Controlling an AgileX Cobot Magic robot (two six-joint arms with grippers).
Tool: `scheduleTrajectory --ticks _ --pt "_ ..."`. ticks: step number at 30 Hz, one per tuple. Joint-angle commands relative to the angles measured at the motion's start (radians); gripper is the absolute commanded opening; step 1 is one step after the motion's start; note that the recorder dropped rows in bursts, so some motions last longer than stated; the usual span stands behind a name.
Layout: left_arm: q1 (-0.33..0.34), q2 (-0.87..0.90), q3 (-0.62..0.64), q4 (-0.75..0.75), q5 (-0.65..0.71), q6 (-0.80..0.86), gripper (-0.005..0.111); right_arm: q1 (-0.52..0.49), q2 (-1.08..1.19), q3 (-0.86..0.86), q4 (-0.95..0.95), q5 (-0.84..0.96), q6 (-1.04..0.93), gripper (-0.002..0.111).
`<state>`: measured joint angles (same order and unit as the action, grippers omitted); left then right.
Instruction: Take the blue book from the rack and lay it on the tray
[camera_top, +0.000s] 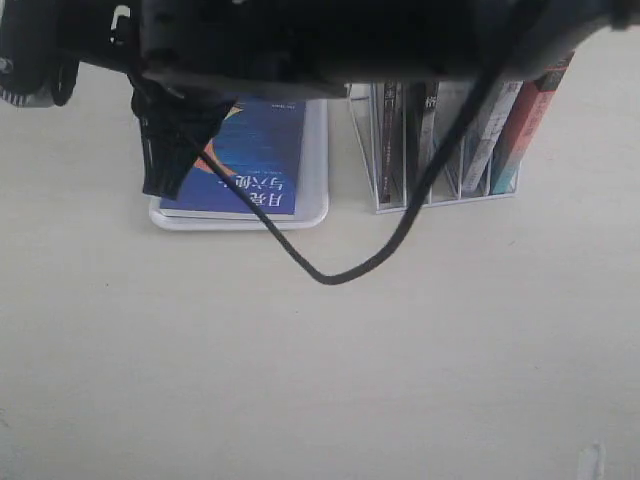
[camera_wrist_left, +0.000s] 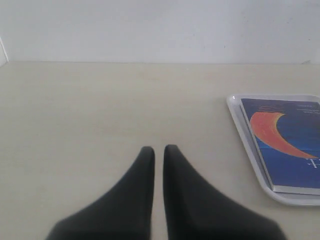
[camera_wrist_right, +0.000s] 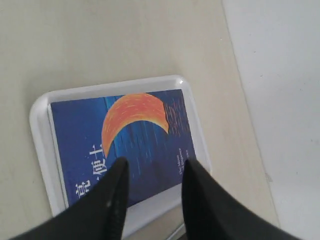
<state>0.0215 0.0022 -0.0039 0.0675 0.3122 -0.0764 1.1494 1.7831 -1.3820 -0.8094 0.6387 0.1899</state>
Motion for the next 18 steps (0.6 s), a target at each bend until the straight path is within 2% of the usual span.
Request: scheduleTrajectory --ticks 1,6,10,16,18 --pt "-0.008 -0.002 0.004 0.002 -0.006 0.002 0.006 0.002 -0.101 -0.004 0.106 0.067 0.021 -0.001" --pt "-0.008 -0.002 0.004 0.002 -0.006 0.002 0.006 0.002 -0.238 -0.004 0.240 0.065 0.059 0.000" --pt "-0.008 -0.002 0.004 0.002 -0.006 0.002 0.006 0.002 -0.360 -0.002 0.238 0.044 0.059 0.000" --pt "-0.008 -0.002 0.004 0.002 -0.006 0.002 0.006 -0.007 -0.458 -0.002 0.034 0.047 0.065 0.000" --pt "-0.008 -0.002 0.004 0.002 -0.006 0.002 0.006 -0.046 -0.475 -0.002 0.011 0.045 0.087 0.000"
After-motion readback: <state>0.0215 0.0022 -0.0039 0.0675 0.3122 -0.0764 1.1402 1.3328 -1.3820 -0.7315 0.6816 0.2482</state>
